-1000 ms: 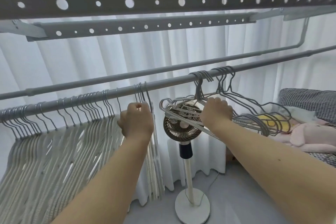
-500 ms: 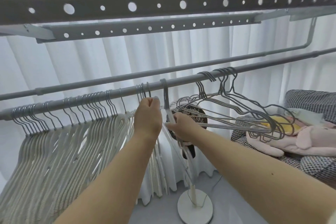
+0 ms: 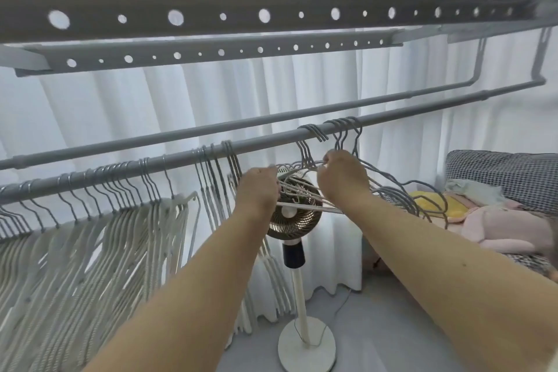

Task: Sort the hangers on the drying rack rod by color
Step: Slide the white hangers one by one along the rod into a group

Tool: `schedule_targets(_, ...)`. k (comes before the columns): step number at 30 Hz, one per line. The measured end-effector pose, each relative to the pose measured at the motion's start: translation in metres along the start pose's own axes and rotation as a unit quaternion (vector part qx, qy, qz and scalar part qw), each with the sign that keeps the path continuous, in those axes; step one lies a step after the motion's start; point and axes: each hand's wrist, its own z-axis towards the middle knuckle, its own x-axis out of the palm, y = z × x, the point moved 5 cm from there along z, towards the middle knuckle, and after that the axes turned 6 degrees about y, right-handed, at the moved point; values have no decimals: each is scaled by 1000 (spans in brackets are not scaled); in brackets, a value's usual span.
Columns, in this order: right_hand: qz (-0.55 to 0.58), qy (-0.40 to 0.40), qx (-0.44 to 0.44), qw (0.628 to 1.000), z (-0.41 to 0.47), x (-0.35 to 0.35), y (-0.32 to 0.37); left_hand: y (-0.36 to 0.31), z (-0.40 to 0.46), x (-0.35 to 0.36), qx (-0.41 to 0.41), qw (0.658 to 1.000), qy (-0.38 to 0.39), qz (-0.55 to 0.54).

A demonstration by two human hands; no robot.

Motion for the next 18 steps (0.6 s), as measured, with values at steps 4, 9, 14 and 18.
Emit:
schedule_targets(4,-68,95,80,990,14,-7,-43,11,9,38,-65,997,32,-25)
schedule_targets(9,-79,201,56,975,17,-3,-60,22,14,82,-149,983,74,-71)
schedule_targets(14,4,255,48,966,21,5,-64,44,20,111,-192,976,73,-70)
schedule_targets(18,78,288,48,953,20,9,-67,48,25,124,-180,977,63,-94)
